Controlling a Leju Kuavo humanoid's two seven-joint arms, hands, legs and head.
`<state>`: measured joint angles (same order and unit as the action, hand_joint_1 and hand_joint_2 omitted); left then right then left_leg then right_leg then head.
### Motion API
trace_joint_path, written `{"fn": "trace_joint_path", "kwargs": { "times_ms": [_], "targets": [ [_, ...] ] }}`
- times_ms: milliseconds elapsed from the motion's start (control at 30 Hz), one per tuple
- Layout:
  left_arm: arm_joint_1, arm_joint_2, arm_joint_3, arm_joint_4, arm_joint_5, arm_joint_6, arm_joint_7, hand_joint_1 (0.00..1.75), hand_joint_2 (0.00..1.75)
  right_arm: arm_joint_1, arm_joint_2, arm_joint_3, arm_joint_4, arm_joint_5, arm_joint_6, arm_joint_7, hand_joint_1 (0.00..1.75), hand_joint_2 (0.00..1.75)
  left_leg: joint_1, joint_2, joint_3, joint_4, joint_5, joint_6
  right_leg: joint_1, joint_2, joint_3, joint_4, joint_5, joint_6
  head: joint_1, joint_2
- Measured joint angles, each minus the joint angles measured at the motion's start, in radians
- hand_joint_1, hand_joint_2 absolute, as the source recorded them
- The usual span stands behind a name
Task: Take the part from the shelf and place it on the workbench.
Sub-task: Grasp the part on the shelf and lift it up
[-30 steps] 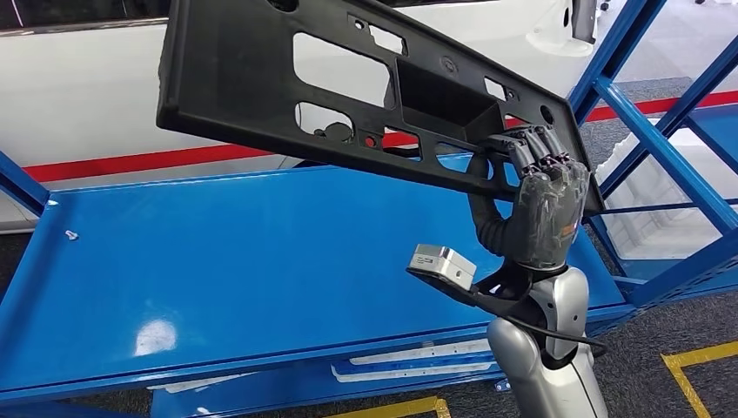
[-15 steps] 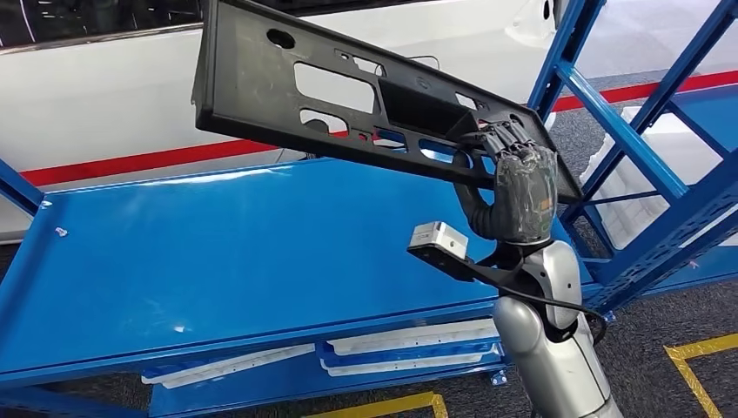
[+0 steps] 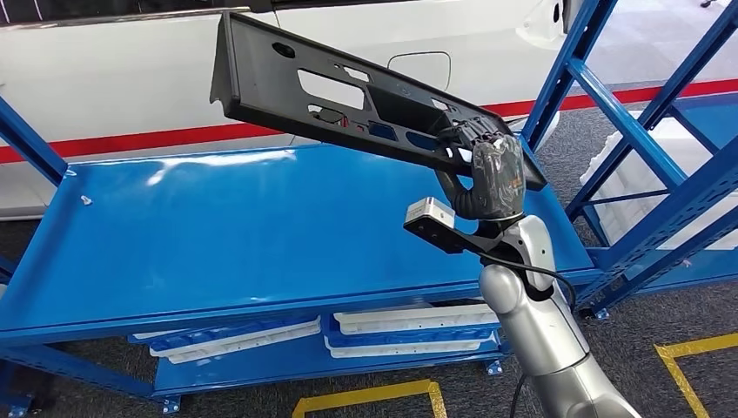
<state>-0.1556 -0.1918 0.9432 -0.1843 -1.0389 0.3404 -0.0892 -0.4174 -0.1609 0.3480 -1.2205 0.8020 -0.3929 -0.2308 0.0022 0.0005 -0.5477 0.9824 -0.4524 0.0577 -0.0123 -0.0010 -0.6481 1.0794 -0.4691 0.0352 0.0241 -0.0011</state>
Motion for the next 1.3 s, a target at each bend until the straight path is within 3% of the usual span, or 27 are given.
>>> {"fn": "trace_joint_path", "kwargs": {
  "times_ms": [67,100,133,167,233,300,333,433,467,500,567,600,633,667,700,767,833,867,933,967,1033,1100,1133,1167,1200,1233,1300],
  "targets": [
    [0.001,0.000,0.003,0.000,0.001,0.008,-0.003,0.00,1.75,0.005,-0.009,0.006,0.010,-0.003,-0.004,0.001,1.73,1.75,-0.001,0.000,-0.024,0.000,0.017,0.006,-0.001,0.000,-0.044,0.131,-0.074,-0.003,0.001,0.000],
    [0.002,0.000,0.004,0.000,0.001,0.010,-0.005,0.00,1.75,0.010,-0.014,0.009,0.013,-0.003,-0.005,0.005,1.73,1.75,-0.001,0.000,-0.036,0.001,0.026,0.005,-0.002,0.000,-0.056,0.184,-0.095,0.001,0.001,0.000],
    [0.003,0.000,0.005,0.000,0.002,0.011,-0.005,0.00,1.75,0.016,-0.018,0.013,0.014,-0.003,-0.005,0.011,1.73,1.75,-0.001,0.000,-0.048,0.002,0.034,0.004,-0.003,0.000,-0.051,0.204,-0.099,0.010,0.001,0.000],
    [0.004,0.000,0.007,0.000,0.003,0.012,-0.006,0.00,1.75,0.020,-0.023,0.016,0.014,-0.001,-0.004,0.020,1.73,1.75,-0.001,0.000,-0.058,0.003,0.042,0.002,-0.004,0.000,-0.026,0.183,-0.087,0.020,0.001,0.000],
    [0.004,-0.001,0.012,0.000,0.005,0.012,-0.005,0.00,1.75,0.024,-0.034,0.022,0.010,0.003,-0.001,0.038,1.73,1.75,-0.001,0.000,-0.077,0.008,0.054,-0.006,-0.007,0.000,0.070,0.048,-0.054,0.037,0.001,0.000],
    [0.004,-0.001,0.015,0.000,0.005,0.012,0.000,0.00,1.75,0.031,-0.044,0.026,-0.003,0.006,0.006,0.058,1.73,1.75,-0.003,0.000,-0.089,0.015,0.066,-0.016,-0.003,0.001,0.146,-0.069,-0.045,0.031,0.001,0.000],
    [0.004,-0.001,0.015,0.000,0.005,0.013,0.004,0.00,1.75,0.037,-0.049,0.027,-0.014,0.009,0.011,0.069,1.73,1.75,-0.003,0.000,-0.092,0.017,0.072,-0.022,0.000,0.003,0.158,-0.092,-0.049,0.025,0.000,0.000],
    [0.006,0.000,0.017,0.000,-0.001,0.012,0.015,0.00,1.75,0.071,-0.062,0.026,-0.061,0.020,0.030,0.097,1.73,1.75,0.000,-0.004,-0.101,0.020,0.078,-0.040,-0.001,0.002,0.143,-0.094,-0.034,0.001,0.000,0.000],
    [0.007,0.001,0.017,0.000,-0.004,0.011,0.018,0.00,1.75,0.086,-0.065,0.024,-0.082,0.023,0.036,0.104,1.73,1.75,0.001,-0.005,-0.110,0.036,0.057,-0.046,-0.004,0.001,0.138,-0.095,-0.026,-0.011,0.000,0.000],
    [0.008,0.002,0.017,0.000,-0.007,0.010,0.020,0.00,1.75,0.103,-0.066,0.021,-0.104,0.026,0.039,0.107,1.73,1.75,0.003,-0.005,-0.124,0.073,0.016,-0.052,-0.008,0.000,0.130,-0.096,-0.016,-0.021,-0.002,0.000],
    [0.009,0.002,0.017,0.000,-0.008,0.009,0.022,0.00,1.75,0.144,-0.067,0.014,-0.155,0.036,0.040,0.109,1.73,1.75,0.008,-0.004,-0.156,0.194,-0.086,-0.062,-0.007,-0.003,0.111,-0.095,0.001,-0.031,-0.004,0.000],
    [0.009,0.003,0.017,0.000,-0.008,0.008,0.023,0.00,1.75,0.166,-0.067,0.009,-0.178,0.044,0.041,0.108,1.73,1.75,0.010,-0.004,-0.165,0.252,-0.117,-0.066,-0.006,-0.003,0.101,-0.095,0.010,-0.032,-0.004,0.000],
    [0.009,0.003,0.017,0.000,-0.008,0.008,0.023,0.00,1.75,0.186,-0.067,0.005,-0.199,0.051,0.042,0.107,1.73,1.75,0.011,-0.004,-0.164,0.289,-0.127,-0.069,-0.004,-0.004,0.091,-0.094,0.017,-0.032,-0.004,0.000],
    [0.010,0.004,0.018,0.000,-0.008,0.008,0.023,0.00,1.75,0.206,-0.066,0.001,-0.217,0.059,0.043,0.107,1.73,1.75,0.012,-0.004,-0.146,0.291,-0.114,-0.069,-0.004,-0.004,0.081,-0.092,0.025,-0.030,-0.004,0.000],
    [0.010,0.004,0.018,0.000,-0.009,0.008,0.024,0.00,1.75,0.223,-0.064,-0.003,-0.235,0.066,0.043,0.106,1.73,1.75,0.012,-0.004,-0.113,0.262,-0.090,-0.068,-0.003,-0.004,0.071,-0.091,0.032,-0.028,-0.004,0.000],
    [0.009,0.006,0.019,0.000,-0.009,0.009,0.026,0.00,1.75,0.255,-0.057,-0.012,-0.270,0.079,0.043,0.105,1.73,1.75,0.011,-0.005,-0.011,0.135,-0.056,-0.059,-0.002,-0.002,0.054,-0.086,0.045,-0.018,-0.005,0.000],
    [0.008,0.006,0.020,0.000,-0.009,0.011,0.029,0.00,1.75,0.279,-0.049,-0.022,-0.301,0.091,0.043,0.104,1.73,1.75,0.006,-0.009,0.054,0.034,-0.063,-0.051,0.001,-0.003,0.046,-0.084,0.056,-0.005,-0.004,0.000],
    [0.007,0.006,0.021,0.000,-0.009,0.012,0.030,0.00,1.75,0.291,-0.045,-0.027,-0.315,0.096,0.043,0.103,1.73,1.75,0.002,-0.010,0.062,0.015,-0.069,-0.046,0.001,-0.004,0.043,-0.084,0.063,0.002,-0.003,0.000],
    [0.008,0.006,0.023,0.000,-0.006,0.013,0.032,0.00,1.75,0.316,-0.035,-0.037,-0.339,0.105,0.043,0.099,1.73,1.75,-0.003,-0.008,0.050,0.008,-0.056,-0.028,0.000,-0.005,0.035,-0.082,0.072,0.016,-0.003,0.000],
    [0.008,0.006,0.025,0.000,-0.004,0.014,0.033,0.00,1.75,0.330,-0.030,-0.042,-0.349,0.108,0.043,0.096,1.73,1.75,-0.003,-0.006,0.042,0.006,-0.046,-0.016,-0.001,-0.004,0.025,-0.072,0.062,0.018,-0.003,0.000],
    [0.007,0.009,0.029,0.000,0.001,0.017,0.033,0.00,1.75,0.353,-0.022,-0.053,-0.370,0.113,0.043,0.086,1.73,1.75,-0.002,0.000,0.019,0.002,-0.023,0.003,-0.001,-0.003,-0.009,0.001,-0.007,0.007,-0.001,0.000],
    [0.007,0.011,0.032,-0.001,0.005,0.022,0.033,0.00,1.75,0.368,-0.014,-0.061,-0.385,0.116,0.043,0.079,1.73,1.75,-0.006,0.002,-0.011,0.003,0.000,0.010,-0.001,-0.002,-0.047,0.135,-0.092,-0.004,0.000,0.000],
    [0.007,0.011,0.035,-0.001,0.008,0.023,0.033,0.00,1.75,0.376,-0.011,-0.064,-0.391,0.119,0.043,0.076,1.73,1.75,-0.007,0.003,-0.027,0.003,0.012,0.011,-0.001,-0.002,-0.054,0.190,-0.112,-0.001,0.000,0.000],
    [0.007,0.011,0.038,-0.001,0.011,0.024,0.032,0.00,1.75,0.384,-0.008,-0.067,-0.397,0.123,0.043,0.072,1.73,1.75,-0.009,0.004,-0.043,0.004,0.024,0.011,-0.001,-0.002,-0.047,0.218,-0.112,0.007,0.000,0.000],
    [0.007,0.011,0.041,-0.001,0.016,0.024,0.030,0.00,1.75,0.393,-0.005,-0.071,-0.405,0.126,0.043,0.068,1.73,1.75,-0.009,0.004,-0.058,0.005,0.035,0.009,-0.001,-0.002,-0.021,0.208,-0.094,0.017,0.000,0.000],
    [0.007,0.012,0.045,-0.001,0.019,0.024,0.029,0.00,1.75,0.402,-0.003,-0.074,-0.415,0.129,0.042,0.065,1.73,1.75,-0.010,0.004,-0.072,0.006,0.046,0.007,-0.001,-0.002,0.024,0.161,-0.072,0.025,0.000,0.000],
    [0.007,0.012,0.051,-0.001,0.027,0.026,0.026,0.00,1.75,0.417,0.002,-0.079,-0.442,0.132,0.038,0.056,1.73,1.75,-0.012,0.004,-0.091,0.009,0.065,0.000,0.003,-0.002,0.145,0.004,-0.058,0.025,0.000,0.000]
  ]
}}
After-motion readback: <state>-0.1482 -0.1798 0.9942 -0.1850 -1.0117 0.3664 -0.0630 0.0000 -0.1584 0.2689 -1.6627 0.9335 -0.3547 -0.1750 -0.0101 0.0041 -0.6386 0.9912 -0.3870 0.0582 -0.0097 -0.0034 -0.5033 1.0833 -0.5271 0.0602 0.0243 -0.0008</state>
